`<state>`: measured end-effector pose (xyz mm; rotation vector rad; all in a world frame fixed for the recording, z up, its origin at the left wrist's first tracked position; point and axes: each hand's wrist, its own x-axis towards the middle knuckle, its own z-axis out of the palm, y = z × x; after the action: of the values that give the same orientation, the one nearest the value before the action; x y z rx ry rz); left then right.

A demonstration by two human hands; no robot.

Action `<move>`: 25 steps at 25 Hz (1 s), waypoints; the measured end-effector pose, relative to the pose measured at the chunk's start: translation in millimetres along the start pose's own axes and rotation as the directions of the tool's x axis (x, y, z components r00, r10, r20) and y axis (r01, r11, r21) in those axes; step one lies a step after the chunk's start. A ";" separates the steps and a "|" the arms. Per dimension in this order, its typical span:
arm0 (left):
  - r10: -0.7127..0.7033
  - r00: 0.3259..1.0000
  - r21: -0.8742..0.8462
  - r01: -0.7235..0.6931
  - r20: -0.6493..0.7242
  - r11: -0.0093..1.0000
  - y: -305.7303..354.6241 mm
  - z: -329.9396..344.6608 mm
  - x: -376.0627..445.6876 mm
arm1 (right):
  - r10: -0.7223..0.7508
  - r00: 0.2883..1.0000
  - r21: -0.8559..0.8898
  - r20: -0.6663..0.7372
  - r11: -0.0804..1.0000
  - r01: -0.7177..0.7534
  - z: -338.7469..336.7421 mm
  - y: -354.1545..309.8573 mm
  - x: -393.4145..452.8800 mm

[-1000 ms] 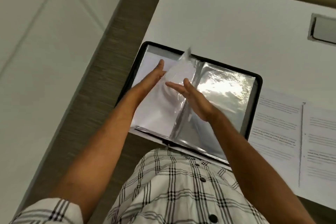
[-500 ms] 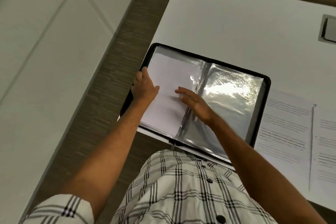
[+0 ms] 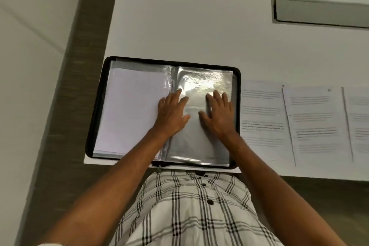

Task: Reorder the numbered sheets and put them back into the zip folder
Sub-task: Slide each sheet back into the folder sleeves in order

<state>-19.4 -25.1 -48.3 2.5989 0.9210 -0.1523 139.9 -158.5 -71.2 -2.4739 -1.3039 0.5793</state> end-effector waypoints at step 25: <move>0.128 0.988 0.059 -0.133 0.081 0.989 220.5 35.7 130.1 | 0.090 0.992 0.166 -0.091 0.983 -0.074 -82.3 197.4 -56.6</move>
<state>220.9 -120.2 -41.2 2.6819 0.7282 -0.2488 291.6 -319.6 -70.7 -2.3983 -1.0779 0.5526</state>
